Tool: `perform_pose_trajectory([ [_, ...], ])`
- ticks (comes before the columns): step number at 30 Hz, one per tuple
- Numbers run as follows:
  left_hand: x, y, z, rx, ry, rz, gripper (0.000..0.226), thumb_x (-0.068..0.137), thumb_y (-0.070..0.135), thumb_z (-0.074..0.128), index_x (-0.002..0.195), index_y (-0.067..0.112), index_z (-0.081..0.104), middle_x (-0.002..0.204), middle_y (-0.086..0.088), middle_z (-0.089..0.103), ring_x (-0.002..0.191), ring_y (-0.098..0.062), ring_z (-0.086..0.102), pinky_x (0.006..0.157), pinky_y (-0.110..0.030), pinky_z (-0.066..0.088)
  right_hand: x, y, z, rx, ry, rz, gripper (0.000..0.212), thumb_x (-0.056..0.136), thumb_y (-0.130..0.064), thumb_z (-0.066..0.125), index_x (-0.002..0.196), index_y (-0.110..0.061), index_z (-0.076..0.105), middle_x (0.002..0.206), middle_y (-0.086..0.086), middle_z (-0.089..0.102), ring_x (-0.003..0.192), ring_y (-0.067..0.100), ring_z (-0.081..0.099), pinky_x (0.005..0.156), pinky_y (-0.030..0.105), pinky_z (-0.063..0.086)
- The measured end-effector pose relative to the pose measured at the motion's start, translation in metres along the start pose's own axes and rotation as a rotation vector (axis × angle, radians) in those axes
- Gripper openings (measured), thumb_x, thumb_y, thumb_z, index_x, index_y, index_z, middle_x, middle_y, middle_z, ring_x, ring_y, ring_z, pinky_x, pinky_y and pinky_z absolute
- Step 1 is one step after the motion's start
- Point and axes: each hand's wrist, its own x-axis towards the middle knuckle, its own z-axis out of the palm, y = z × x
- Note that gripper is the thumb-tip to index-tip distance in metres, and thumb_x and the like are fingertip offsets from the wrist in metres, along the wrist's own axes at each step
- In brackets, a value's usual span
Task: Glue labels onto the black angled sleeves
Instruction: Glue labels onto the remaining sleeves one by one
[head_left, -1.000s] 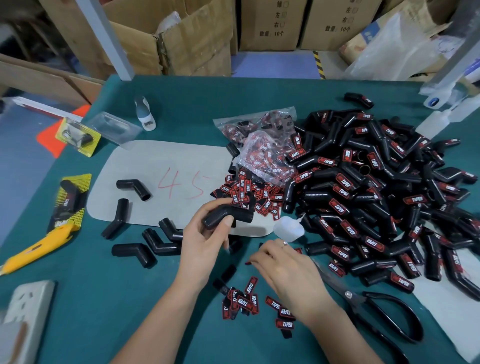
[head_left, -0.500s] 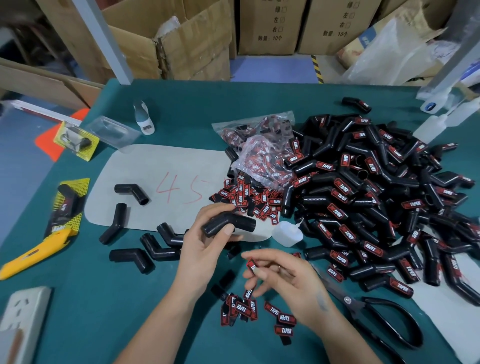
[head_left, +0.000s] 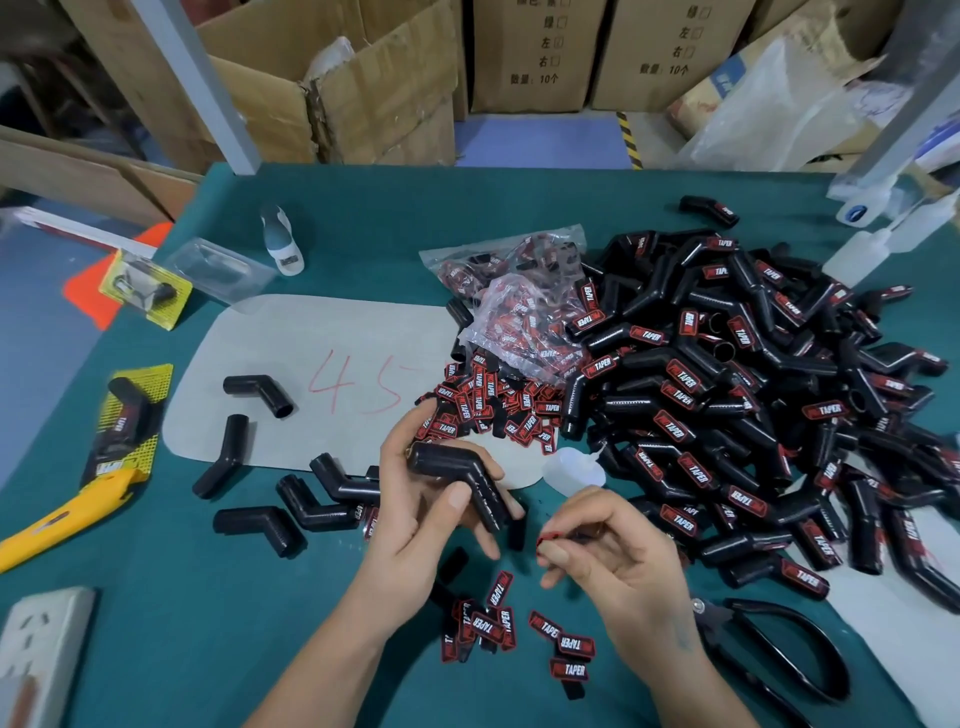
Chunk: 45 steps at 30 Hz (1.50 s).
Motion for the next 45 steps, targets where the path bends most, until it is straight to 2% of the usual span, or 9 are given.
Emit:
perform_pose_trajectory([
  [4, -0.005, -0.006, -0.005, 0.039, -0.082, -0.042, 0.053, 0.111, 0.026, 0.053, 0.157, 0.038, 0.03, 0.113, -0.022, 0.061, 0.071, -0.053, 0.06, 0.058, -0.042, 0.057, 0.001, 0.005, 0.003, 0.071, -0.02, 0.111, 0.009, 0.078, -0.031, 0.081, 0.082, -0.029, 0.074, 0.079, 0.009, 0.072, 0.068, 0.017, 0.07, 0.06, 0.028, 0.058],
  [7, -0.007, -0.007, -0.006, 0.095, -0.123, -0.086, 0.054, 0.111, 0.028, 0.054, 0.158, 0.033, 0.028, 0.114, -0.02, 0.06, 0.068, -0.042, 0.063, 0.066, -0.04, 0.057, 0.003, 0.007, 0.002, 0.102, -0.044, 0.148, 0.008, 0.078, -0.03, 0.08, 0.082, -0.026, 0.074, 0.082, 0.007, 0.071, 0.07, 0.016, 0.068, 0.061, 0.028, 0.058],
  [13, -0.005, 0.0, -0.005, 0.15, -0.191, -0.165, 0.056, 0.109, 0.025, 0.055, 0.157, 0.041, 0.031, 0.114, -0.018, 0.056, 0.079, -0.027, 0.06, 0.072, -0.036, 0.058, 0.007, 0.006, -0.002, 0.082, -0.061, 0.231, 0.014, 0.074, -0.036, 0.084, 0.077, -0.028, 0.073, 0.072, 0.0, 0.068, 0.067, 0.017, 0.068, 0.064, 0.026, 0.058],
  [20, -0.005, 0.006, -0.002, 0.257, -0.219, -0.203, 0.063, 0.102, 0.016, 0.053, 0.152, 0.051, 0.036, 0.12, -0.019, 0.053, 0.1, -0.037, 0.053, 0.09, -0.038, 0.054, 0.01, 0.003, 0.001, 0.087, -0.091, 0.262, 0.014, 0.074, -0.033, 0.085, 0.076, -0.027, 0.073, 0.073, 0.001, 0.072, 0.067, 0.016, 0.074, 0.068, 0.021, 0.058],
  [23, -0.005, 0.007, 0.0, 0.236, -0.24, -0.205, 0.063, 0.103, 0.013, 0.052, 0.152, 0.048, 0.037, 0.117, -0.01, 0.055, 0.099, -0.035, 0.052, 0.088, -0.029, 0.054, 0.01, 0.003, 0.0, 0.071, -0.086, 0.253, 0.012, 0.076, -0.029, 0.086, 0.078, -0.026, 0.074, 0.074, 0.004, 0.074, 0.067, 0.014, 0.073, 0.069, 0.02, 0.057],
  [27, -0.005, 0.007, 0.0, 0.233, -0.238, -0.212, 0.065, 0.102, 0.011, 0.053, 0.152, 0.05, 0.036, 0.114, -0.009, 0.055, 0.096, -0.038, 0.05, 0.087, -0.029, 0.054, 0.011, 0.005, 0.0, 0.029, -0.069, 0.248, 0.012, 0.079, -0.021, 0.085, 0.076, -0.027, 0.074, 0.075, 0.005, 0.074, 0.069, 0.014, 0.072, 0.071, 0.023, 0.057],
  [32, -0.006, 0.006, 0.0, 0.22, -0.238, -0.228, 0.065, 0.103, 0.011, 0.054, 0.154, 0.047, 0.035, 0.114, -0.011, 0.054, 0.094, -0.038, 0.051, 0.089, -0.024, 0.053, 0.011, 0.009, -0.001, 0.008, -0.043, 0.252, 0.017, 0.072, -0.039, 0.086, 0.077, -0.028, 0.074, 0.077, 0.004, 0.073, 0.072, 0.016, 0.07, 0.073, 0.026, 0.057],
  [38, -0.005, 0.007, 0.003, 0.215, -0.246, -0.242, 0.065, 0.103, 0.007, 0.053, 0.154, 0.043, 0.034, 0.114, -0.004, 0.056, 0.096, -0.011, 0.063, 0.088, -0.025, 0.054, 0.011, 0.014, -0.003, -0.016, -0.048, 0.244, 0.019, 0.074, -0.042, 0.087, 0.078, -0.029, 0.073, 0.078, 0.004, 0.073, 0.074, 0.015, 0.07, 0.072, 0.026, 0.057],
  [45, -0.005, 0.009, 0.004, 0.229, -0.222, -0.261, 0.07, 0.103, -0.005, 0.049, 0.152, 0.043, 0.037, 0.112, 0.002, 0.057, 0.094, -0.02, 0.057, 0.087, -0.024, 0.053, 0.011, 0.015, -0.003, -0.01, -0.052, 0.227, 0.015, 0.076, -0.038, 0.086, 0.078, -0.03, 0.074, 0.079, 0.003, 0.073, 0.074, 0.013, 0.069, 0.071, 0.023, 0.056],
])
